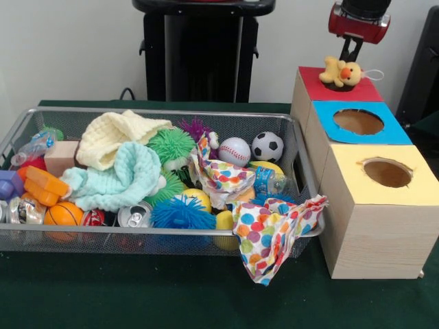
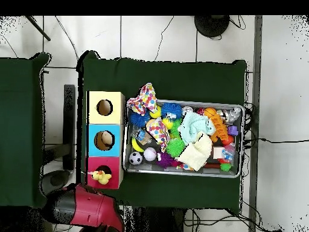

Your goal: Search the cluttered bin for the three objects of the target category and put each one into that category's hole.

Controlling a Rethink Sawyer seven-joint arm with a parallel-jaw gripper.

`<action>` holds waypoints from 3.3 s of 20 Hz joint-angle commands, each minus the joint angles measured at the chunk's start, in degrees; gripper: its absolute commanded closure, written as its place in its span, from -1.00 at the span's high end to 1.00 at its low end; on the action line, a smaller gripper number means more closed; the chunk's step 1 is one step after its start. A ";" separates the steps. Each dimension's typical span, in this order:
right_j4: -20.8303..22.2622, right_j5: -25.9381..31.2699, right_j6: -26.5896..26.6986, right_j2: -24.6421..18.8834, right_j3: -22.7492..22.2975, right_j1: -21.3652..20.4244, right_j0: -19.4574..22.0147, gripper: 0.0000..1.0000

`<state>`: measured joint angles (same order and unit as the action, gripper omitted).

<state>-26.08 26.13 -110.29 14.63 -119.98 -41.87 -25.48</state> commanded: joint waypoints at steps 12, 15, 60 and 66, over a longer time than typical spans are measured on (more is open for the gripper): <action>-1.94 -0.95 -14.81 -0.93 0.72 3.71 -1.30 -1.00; -1.48 0.38 -14.02 -0.17 1.43 3.45 -0.77 -1.00; -2.89 2.74 -11.46 -2.62 3.06 -0.72 4.19 -1.00; -2.23 1.79 -10.96 -2.62 3.61 -0.55 4.64 -1.00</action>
<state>-26.55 28.13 -110.29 15.99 -120.19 -41.04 -23.64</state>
